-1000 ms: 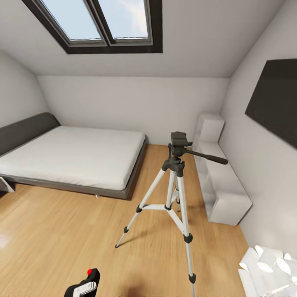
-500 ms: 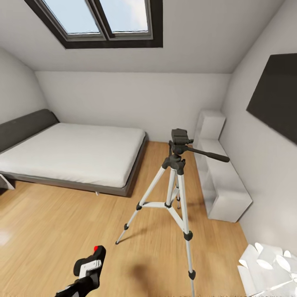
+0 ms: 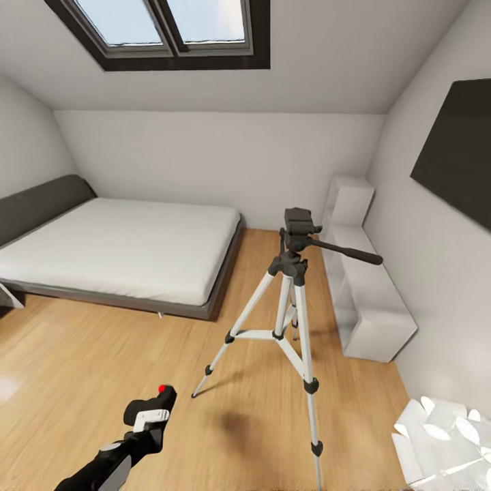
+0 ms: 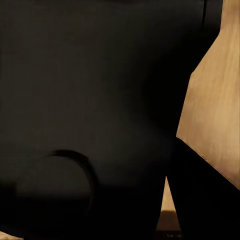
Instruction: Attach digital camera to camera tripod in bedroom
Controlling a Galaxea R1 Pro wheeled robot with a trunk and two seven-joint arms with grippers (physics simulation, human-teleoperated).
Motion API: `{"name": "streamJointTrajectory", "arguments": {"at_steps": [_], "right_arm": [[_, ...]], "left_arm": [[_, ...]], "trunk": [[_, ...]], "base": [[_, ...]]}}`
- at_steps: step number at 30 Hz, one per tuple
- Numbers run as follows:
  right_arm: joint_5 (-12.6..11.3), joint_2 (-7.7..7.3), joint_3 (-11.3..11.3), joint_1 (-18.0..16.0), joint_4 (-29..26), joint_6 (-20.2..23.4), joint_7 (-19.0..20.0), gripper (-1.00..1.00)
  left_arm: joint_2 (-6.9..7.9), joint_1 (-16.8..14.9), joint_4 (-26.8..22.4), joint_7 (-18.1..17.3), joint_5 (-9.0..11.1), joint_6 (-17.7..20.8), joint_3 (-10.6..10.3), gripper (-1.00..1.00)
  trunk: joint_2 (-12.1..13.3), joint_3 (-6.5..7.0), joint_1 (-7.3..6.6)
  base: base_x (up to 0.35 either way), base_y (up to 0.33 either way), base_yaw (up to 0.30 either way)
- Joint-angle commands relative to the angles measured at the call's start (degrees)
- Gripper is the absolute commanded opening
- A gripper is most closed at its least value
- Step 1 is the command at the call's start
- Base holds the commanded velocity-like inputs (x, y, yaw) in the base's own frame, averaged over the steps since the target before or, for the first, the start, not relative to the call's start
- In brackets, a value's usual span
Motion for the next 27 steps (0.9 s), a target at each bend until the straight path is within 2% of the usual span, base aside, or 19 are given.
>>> {"name": "streamJointTrajectory", "arguments": {"at_steps": [1,8,27], "right_arm": [[0.1,0.07,-0.3,0.0,-0.1,-0.6,0.0,1.00],[-0.3,0.02,-0.3,0.0,-0.1,-3.3,0.4,1.00],[-0.4,0.04,-0.4,0.0,-0.1,-3.7,0.5,1.00]], "left_arm": [[0.05,-0.1,0.3,-0.2,0.2,0.3,-0.2,-1.00],[-0.16,-0.1,2.2,-0.4,0.0,-0.1,-0.1,-1.00],[-0.18,-0.1,2.0,-0.6,-0.2,-0.2,-0.2,-1.00]], "trunk": [[-0.1,-0.20,0.03],[-0.1,-0.85,0.03],[-0.1,-2.61,0.03]], "base": [[0.000,0.000,0.000],[0.000,0.000,0.000],[0.000,0.000,0.000]]}}
